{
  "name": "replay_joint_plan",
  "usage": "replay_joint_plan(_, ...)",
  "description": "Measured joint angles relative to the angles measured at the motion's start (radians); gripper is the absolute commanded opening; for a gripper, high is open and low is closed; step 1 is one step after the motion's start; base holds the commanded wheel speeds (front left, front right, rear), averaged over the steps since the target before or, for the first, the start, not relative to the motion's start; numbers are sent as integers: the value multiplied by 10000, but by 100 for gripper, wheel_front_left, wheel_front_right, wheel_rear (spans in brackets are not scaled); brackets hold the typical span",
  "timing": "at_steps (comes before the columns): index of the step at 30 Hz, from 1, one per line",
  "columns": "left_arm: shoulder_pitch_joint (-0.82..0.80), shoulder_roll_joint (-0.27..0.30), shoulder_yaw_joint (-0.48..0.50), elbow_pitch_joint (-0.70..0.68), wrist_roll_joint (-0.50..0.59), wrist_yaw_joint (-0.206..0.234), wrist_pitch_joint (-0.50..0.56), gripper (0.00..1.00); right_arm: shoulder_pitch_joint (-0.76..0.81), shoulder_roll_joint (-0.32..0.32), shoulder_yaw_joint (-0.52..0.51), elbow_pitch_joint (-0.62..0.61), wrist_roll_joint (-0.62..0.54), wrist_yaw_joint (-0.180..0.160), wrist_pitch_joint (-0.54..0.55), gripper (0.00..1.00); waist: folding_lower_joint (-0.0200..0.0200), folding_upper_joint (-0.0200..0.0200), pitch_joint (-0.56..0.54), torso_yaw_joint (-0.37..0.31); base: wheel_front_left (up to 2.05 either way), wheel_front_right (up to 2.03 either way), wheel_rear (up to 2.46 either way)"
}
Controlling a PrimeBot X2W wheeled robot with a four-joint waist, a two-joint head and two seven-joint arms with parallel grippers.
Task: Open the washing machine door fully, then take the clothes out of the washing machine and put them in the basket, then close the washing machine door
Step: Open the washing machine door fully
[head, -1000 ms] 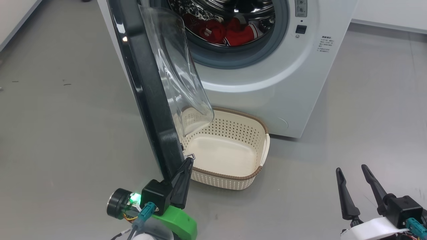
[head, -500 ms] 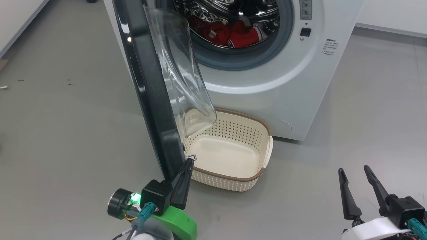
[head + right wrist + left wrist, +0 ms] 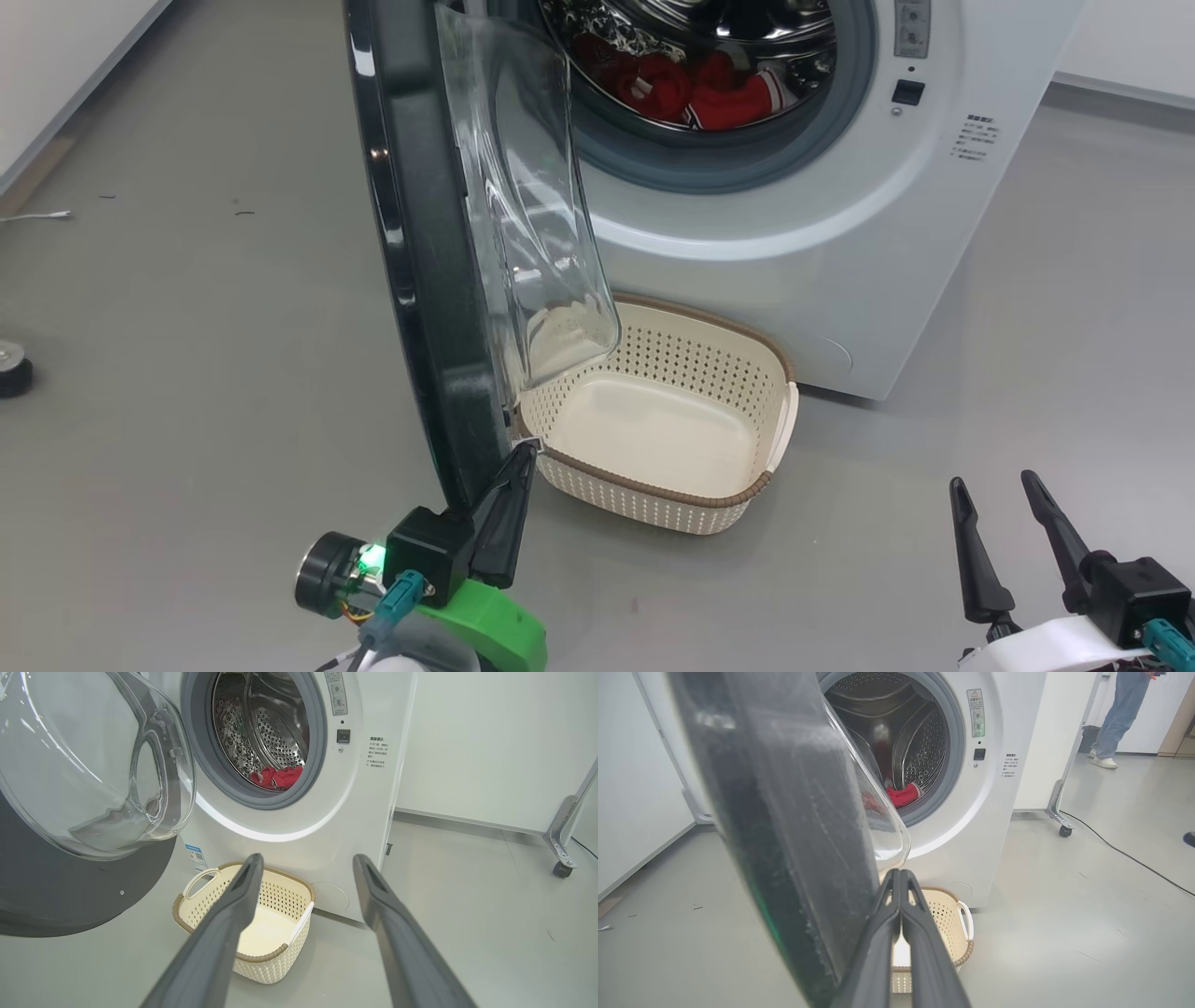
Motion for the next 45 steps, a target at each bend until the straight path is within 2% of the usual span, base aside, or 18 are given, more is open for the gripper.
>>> replay_joint_plan(15, 461, 0, 621, -163, -182, 2, -405, 0, 18, -2, -209, -86, -19, 56, 0, 100, 0, 0, 200, 755, 0, 0, 0)
replay_joint_plan(24, 664, 4, 1593, -117, -127, 46, -625, 0, 15, -19, -174, -100, -173, 151, 0, 100, 0, 0, 363, 1110, 0, 0, 0)
replay_joint_plan(36, 695, -23, 3137, -19, 100, 73, -715, 0, -4, -105, -44, -98, -207, 244, 0, 100, 0, 0, 692, 878, 0, 0, 0)
replay_joint_plan(45, 536, -65, 3858, 142, -31, 73, -798, 0, -159, -217, -88, -125, -207, 290, 0, 100, 0, 0, 1028, 621, 0, 0, 0)
